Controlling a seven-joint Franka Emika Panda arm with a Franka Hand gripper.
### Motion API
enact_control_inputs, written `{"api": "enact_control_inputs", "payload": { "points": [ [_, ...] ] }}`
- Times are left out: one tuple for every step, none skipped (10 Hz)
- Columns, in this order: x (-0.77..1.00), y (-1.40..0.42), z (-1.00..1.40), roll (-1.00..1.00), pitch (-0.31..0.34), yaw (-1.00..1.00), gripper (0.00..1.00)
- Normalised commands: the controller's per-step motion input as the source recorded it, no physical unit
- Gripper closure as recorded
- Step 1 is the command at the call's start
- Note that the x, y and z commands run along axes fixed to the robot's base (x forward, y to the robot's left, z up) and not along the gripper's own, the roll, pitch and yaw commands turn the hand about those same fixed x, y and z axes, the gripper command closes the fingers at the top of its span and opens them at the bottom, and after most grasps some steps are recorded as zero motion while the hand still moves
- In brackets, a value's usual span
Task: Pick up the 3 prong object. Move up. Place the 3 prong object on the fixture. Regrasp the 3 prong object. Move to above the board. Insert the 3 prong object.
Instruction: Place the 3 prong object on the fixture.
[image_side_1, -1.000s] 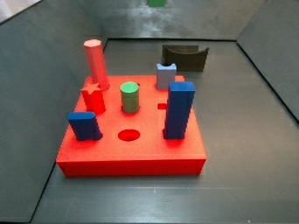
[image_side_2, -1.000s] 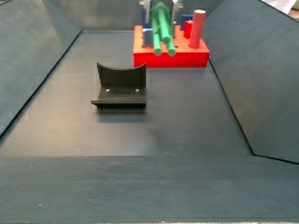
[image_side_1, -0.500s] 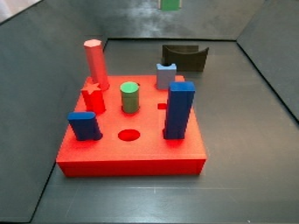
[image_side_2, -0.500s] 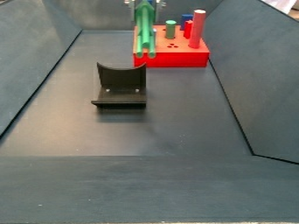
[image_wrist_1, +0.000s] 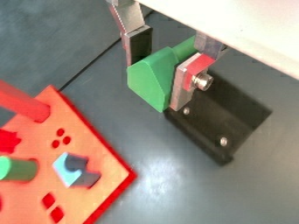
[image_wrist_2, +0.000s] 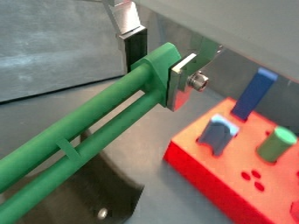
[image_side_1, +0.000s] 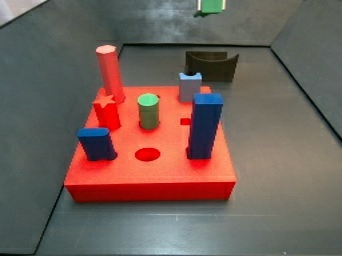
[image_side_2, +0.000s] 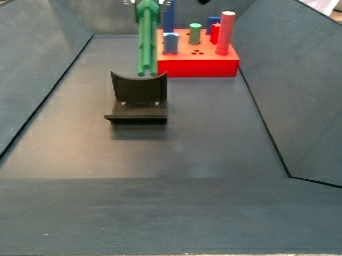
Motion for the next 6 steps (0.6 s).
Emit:
{"api": "enact_control_inputs", "payload": {
  "points": [
    [0.31, 0.04, -0.01, -1.00, 0.143, -0.10, 1.00],
    [0.22, 0.04, -0.01, -1.00, 0.146, -0.11, 1.00],
    [0.10, 0.04, -0.01, -1.00, 0.152, -0.13, 1.00],
    [0.05, 0.04, -0.01, -1.00, 0.142, -0.15, 1.00],
    [0.04, 0.04, -0.01, -1.00, 0.132, -0.17, 1.00],
    [0.07, 0.04, -0.02, -0.97, 0.118, -0.22, 1.00]
  ]
}}
